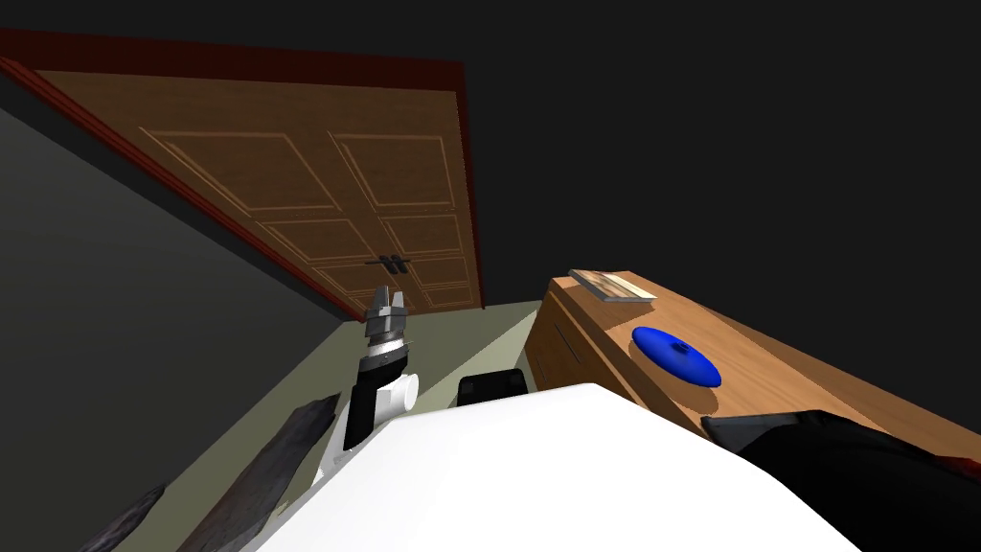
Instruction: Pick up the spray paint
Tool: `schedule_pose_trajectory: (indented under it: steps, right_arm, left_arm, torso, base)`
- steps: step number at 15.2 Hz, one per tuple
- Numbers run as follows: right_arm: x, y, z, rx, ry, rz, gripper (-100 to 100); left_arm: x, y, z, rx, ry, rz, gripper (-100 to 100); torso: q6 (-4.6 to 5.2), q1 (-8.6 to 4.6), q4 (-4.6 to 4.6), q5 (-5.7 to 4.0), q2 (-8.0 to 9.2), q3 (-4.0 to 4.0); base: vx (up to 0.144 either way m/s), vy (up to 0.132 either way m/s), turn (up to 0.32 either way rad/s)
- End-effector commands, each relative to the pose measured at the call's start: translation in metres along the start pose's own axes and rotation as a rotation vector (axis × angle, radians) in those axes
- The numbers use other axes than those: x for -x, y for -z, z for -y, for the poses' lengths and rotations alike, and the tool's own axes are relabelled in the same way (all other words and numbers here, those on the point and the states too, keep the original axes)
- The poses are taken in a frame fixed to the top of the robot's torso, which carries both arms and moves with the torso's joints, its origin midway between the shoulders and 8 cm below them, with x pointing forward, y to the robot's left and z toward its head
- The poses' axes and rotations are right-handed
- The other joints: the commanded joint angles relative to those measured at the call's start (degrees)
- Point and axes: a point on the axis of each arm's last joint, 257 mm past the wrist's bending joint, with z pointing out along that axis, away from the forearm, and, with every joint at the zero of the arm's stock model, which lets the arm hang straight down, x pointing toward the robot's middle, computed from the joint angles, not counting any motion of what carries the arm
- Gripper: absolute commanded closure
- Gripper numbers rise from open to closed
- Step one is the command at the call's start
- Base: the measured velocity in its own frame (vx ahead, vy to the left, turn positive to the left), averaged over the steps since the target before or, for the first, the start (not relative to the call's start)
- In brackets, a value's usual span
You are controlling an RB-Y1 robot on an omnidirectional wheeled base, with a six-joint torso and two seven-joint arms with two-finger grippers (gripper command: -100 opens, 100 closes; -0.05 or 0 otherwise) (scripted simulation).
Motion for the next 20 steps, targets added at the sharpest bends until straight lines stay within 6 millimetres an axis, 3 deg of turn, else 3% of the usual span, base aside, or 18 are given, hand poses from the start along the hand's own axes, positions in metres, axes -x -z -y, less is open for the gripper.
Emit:
schedule_pose_trajectory:
  steps: [1, 5, 20]
  right_arm:
    - [0.005, 0.003, -0.002, -0.009, -0.050, 0.008, -100]
    - [0.016, 0.010, 0.003, -0.036, -0.124, 0.023, -100]
    - [0.082, 0.048, 0.092, -0.220, -0.182, 0.136, -100]
  left_arm:
    - [0.000, 0.000, 0.000, 0.000, 0.000, 0.000, 0]
    - [0.000, 0.000, 0.000, 0.000, 0.000, 0.000, 0]
    - [0.000, 0.000, 0.000, 0.000, 0.000, 0.000, 0]
  torso:
    - [0.00, 0.00, 0.00, 0.00, 0.00, 0.00]
    - [-0.01, 0.06, 0.00, 0.02, 0.04, 0.02]
    - [-0.02, -0.02, 0.09, 0.00, 0.41, 0.23]
  base:
    - [0.047, 0.011, -0.035]
    - [0.033, 0.018, -0.024]
    - [-0.036, 0.005, 0.025]
